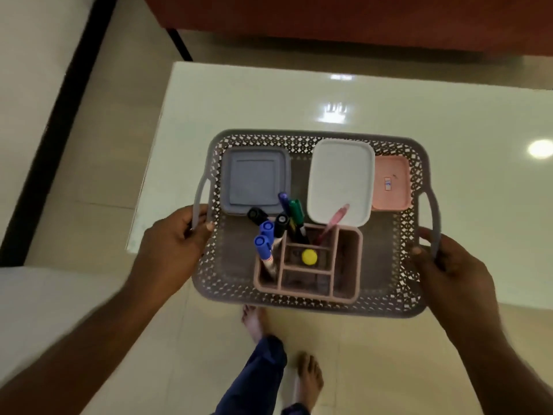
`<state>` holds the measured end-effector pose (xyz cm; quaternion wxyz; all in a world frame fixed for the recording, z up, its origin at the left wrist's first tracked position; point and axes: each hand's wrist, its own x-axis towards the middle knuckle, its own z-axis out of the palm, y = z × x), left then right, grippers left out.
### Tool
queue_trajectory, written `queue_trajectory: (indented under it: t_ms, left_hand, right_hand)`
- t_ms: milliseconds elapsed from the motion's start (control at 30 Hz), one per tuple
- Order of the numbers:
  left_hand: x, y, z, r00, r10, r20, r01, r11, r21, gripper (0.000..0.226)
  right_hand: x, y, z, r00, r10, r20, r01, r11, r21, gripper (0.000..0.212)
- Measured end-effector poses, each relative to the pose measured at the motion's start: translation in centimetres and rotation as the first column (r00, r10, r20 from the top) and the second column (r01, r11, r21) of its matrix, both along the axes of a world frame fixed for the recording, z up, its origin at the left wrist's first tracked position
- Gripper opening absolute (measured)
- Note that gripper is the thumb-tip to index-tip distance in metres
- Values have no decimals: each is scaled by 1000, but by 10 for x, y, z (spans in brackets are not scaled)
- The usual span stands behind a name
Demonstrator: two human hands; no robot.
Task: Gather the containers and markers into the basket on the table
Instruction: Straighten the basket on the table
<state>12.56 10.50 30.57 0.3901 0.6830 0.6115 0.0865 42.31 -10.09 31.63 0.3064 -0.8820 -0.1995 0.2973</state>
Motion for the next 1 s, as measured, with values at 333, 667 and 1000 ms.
queue_trajectory:
  t_ms: [333,667,1000]
  left_hand:
    - [-118,-103,-15,997,78,-28,-81,987,-141,37]
    - [-275,-205,-102,986,147,-83,-165,941,-296,49]
    - [-326,-170,-256,993,87,-83,-106,961,-255,32]
  right_hand:
    - [-106,-91,-40,996,69,-56,-69,997,-15,28]
    - [-253,-189,-111,973,69,-220,-111,976,-188,37]
    - [-310,-151,-254,974,103,-204,-147,965,-216,17]
